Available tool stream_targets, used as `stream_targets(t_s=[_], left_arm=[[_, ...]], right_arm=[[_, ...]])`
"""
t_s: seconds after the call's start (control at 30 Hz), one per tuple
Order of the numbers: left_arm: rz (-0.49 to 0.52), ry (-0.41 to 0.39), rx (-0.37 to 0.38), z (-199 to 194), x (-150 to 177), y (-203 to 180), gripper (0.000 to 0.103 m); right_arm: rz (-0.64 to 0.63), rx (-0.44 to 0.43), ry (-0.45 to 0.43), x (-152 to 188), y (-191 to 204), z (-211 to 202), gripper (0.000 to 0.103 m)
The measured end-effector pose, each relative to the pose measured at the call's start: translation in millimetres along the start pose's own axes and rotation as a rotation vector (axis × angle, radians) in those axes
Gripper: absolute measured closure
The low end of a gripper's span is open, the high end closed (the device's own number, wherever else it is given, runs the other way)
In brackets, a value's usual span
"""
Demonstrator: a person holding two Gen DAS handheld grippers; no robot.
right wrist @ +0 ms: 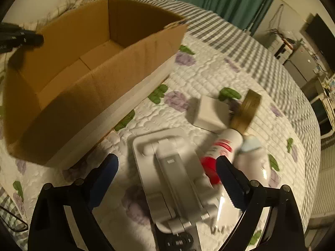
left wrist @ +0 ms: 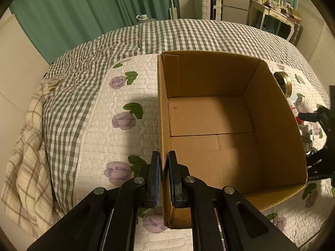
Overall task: Organize rigid objects
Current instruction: 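Grasp the white phone stand with the right gripper and lift it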
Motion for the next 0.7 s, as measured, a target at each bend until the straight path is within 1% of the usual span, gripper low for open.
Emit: stream_targets(t_s=[0.07, 0.13, 0.17, 0.2, 0.23, 0.33, 0.5, 0.7], left_arm=[[0.001, 0.000, 0.000, 0, 0, 0, 0.095], [0.002, 0.001, -0.001, 0, 0, 0, 0.095], [0.003, 0.002, -0.002, 1, 0, 0, 0.095], [0.002, 0.001, -0.002, 0, 0, 0, 0.095], [0.002, 0.002, -0.003, 1, 0, 0, 0.095], [0.002, 0.002, -0.003, 1, 1, 0, 0.095], [0.007, 0.002, -0.006, 1, 0, 0, 0.095], [0.006, 0.001, -0.001, 1, 1, 0, 0.095]], right_arm=[[-0.001, -0.005, 0.016, -1, 2, 9, 0.009], [-0.007, 0.008, 0.014, -3, 2, 15, 0.009], [-0.009, 0.009, 0.014, -4, 2, 15, 0.012], [-0.009, 0.010, 0.014, -6, 2, 16, 0.024], [-0.011, -0.001, 0.017, -6, 4, 16, 0.030], [-0.015, -0.002, 0.019, -5, 4, 17, 0.031], [0.036, -0.001, -0.006, -3, -2, 7, 0.032], [0.103, -0.003, -0.088, -8, -12, -31, 0.034]])
Point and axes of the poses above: each gripper's, at about its wrist camera, not at the fingertips, and z roughly the way its jaws point, y to its left, x to its underside, the point moved 8 cm from there along z, roughly the way its jaws point, and after that the axes turned 2 degrees about x, right-handed, at the moved point
